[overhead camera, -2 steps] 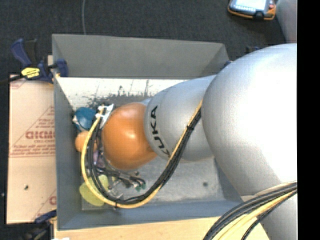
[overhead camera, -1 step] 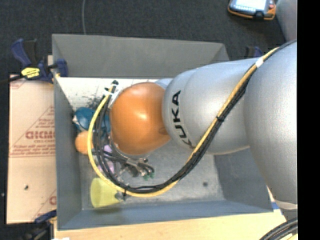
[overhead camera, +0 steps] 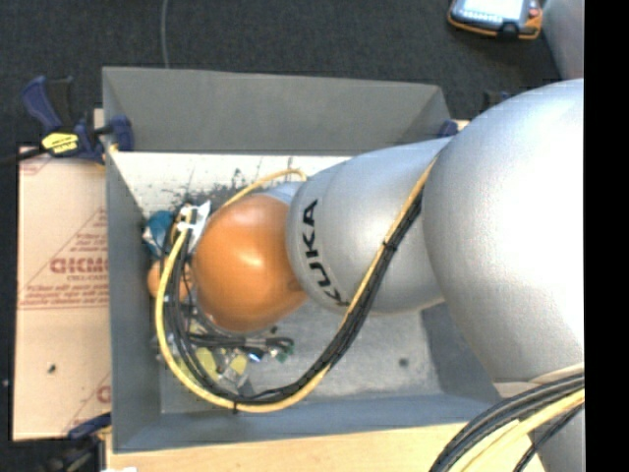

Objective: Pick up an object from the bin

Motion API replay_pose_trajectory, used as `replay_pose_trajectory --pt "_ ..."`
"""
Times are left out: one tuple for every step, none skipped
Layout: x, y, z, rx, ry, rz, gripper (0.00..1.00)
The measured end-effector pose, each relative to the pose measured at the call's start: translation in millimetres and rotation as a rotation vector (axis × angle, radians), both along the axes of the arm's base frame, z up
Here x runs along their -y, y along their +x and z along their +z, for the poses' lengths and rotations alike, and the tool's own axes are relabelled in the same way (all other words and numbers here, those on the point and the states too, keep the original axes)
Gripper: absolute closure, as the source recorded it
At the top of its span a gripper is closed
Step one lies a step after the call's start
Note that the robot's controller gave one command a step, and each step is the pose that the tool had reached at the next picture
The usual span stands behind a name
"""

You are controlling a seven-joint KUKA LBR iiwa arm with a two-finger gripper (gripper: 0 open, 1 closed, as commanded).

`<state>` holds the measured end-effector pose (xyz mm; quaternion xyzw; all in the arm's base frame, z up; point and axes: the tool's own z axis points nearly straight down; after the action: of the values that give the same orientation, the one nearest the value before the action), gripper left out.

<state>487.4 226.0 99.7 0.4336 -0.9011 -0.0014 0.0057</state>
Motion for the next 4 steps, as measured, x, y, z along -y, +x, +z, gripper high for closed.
replay_pose_trajectory --pt "26.3 6.7 -28.2 0.020 0.011 -0.012 0.00" --pt "2.5 41.0 -29.2 0.012 0.013 0.641 1.00" --pt "2.3 40.4 -28.9 0.010 0.014 0.639 1.00" --pt "3.4 37.9 -1.6 0.001 0.014 0.638 1.00"
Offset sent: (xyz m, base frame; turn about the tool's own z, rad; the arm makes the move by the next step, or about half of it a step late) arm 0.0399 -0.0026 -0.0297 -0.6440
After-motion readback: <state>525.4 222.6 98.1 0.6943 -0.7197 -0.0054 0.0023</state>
